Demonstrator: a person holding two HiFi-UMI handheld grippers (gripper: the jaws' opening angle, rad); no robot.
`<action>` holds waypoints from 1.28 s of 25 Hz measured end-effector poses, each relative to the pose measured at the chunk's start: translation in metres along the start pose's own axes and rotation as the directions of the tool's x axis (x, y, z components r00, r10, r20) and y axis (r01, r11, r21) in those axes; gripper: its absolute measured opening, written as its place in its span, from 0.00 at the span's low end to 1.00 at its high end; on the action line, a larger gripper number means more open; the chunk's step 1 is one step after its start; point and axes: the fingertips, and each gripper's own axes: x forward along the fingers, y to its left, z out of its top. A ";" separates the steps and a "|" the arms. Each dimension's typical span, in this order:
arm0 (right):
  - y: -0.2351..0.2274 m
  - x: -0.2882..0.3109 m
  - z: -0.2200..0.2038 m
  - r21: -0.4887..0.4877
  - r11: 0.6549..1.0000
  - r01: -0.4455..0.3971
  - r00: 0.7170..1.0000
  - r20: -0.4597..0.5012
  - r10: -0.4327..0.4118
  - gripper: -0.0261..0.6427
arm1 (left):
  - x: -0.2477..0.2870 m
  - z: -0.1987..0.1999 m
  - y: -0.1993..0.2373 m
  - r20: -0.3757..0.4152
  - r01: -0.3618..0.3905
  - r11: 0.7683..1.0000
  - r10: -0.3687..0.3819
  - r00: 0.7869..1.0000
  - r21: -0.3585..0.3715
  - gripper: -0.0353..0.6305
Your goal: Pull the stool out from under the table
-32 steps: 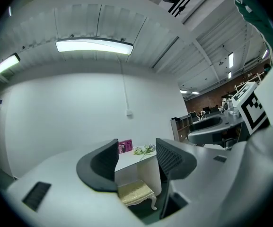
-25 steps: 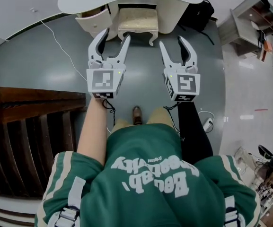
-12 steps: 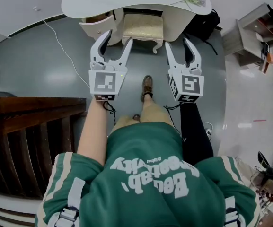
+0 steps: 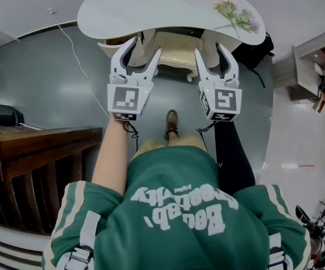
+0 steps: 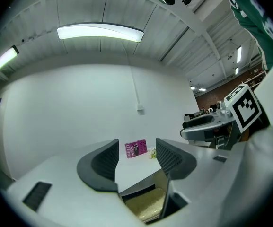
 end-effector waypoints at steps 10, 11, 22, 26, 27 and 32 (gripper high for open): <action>-0.052 0.099 -0.012 0.012 0.999 -0.039 0.999 0.000 0.039 0.41 | 0.105 -0.022 0.028 -0.013 -0.008 1.000 0.008 1.000 -0.002 0.44; -0.054 0.106 -0.015 0.014 0.999 -0.044 0.999 -0.005 0.044 0.41 | 0.112 -0.025 0.030 -0.016 -0.005 1.000 0.005 1.000 -0.001 0.44; -0.060 0.146 -0.038 0.010 0.995 -0.099 0.995 -0.028 0.100 0.39 | 0.150 -0.056 0.041 -0.054 0.000 1.000 0.000 0.999 0.004 0.44; -0.061 0.152 -0.046 0.031 0.995 -0.095 0.995 -0.037 0.096 0.38 | 0.157 -0.064 0.045 -0.060 0.008 1.000 -0.008 0.998 -0.008 0.44; -0.061 0.153 -0.047 0.036 0.995 -0.093 0.995 -0.033 0.094 0.37 | 0.159 -0.067 0.046 -0.063 0.009 1.000 -0.010 0.998 -0.007 0.44; -0.064 0.156 -0.059 0.057 0.995 -0.078 0.996 -0.043 0.081 0.37 | 0.169 -0.081 0.046 -0.079 0.038 0.999 -0.038 0.996 -0.001 0.44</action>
